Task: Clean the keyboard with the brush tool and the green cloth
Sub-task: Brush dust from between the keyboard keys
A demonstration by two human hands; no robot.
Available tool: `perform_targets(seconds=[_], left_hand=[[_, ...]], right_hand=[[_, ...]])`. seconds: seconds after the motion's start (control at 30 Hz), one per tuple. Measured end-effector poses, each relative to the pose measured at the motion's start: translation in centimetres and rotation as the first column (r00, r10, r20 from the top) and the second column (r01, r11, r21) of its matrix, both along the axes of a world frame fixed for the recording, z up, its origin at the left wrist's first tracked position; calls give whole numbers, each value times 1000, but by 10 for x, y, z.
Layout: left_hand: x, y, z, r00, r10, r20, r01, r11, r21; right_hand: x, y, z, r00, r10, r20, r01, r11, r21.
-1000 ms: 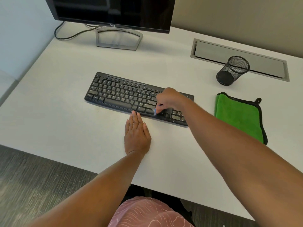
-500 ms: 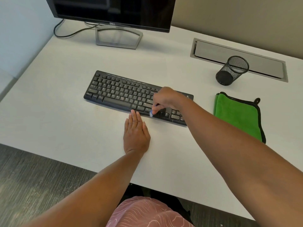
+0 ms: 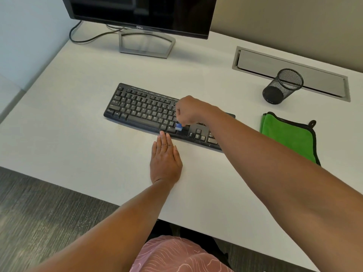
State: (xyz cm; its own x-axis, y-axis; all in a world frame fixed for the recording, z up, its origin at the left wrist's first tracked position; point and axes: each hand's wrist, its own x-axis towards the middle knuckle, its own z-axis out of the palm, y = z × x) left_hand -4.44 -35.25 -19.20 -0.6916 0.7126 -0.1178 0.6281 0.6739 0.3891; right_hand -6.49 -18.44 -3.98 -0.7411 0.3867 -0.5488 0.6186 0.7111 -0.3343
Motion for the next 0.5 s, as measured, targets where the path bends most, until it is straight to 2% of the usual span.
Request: perform_targets(seconds=[0.07, 0.1, 0.2, 0.27, 0.33, 0.43, 0.5], left_hand=[[0, 0, 1, 1000, 2, -8, -2, 1000, 3], [0, 0, 1, 1000, 0, -13, 0, 1000, 6], [0, 0, 1, 1000, -3, -10, 4, 1000, 8], [0, -1, 1, 1000, -2, -11, 2, 1000, 15], [0, -1, 1, 1000, -4, -13, 4, 1000, 17], [0, -1, 1, 1000, -3, -14, 3, 1000, 16], [0, -1, 2, 1000, -2, -19, 2, 1000, 16]], right_hand=[[-1, -3, -4, 997, -19, -74, 18, 1000, -25], [1, -5, -6, 998, -8, -60, 8, 1000, -7], [8, -5, -7, 995, 53, 87, -61, 993, 102], [8, 0, -2, 989, 53, 135, -67, 993, 101], [4, 6, 1, 994, 36, 103, -41, 998, 42], [8, 5, -6, 1000, -24, 15, 24, 999, 34], [17, 3, -11, 998, -41, 42, 39, 999, 35]])
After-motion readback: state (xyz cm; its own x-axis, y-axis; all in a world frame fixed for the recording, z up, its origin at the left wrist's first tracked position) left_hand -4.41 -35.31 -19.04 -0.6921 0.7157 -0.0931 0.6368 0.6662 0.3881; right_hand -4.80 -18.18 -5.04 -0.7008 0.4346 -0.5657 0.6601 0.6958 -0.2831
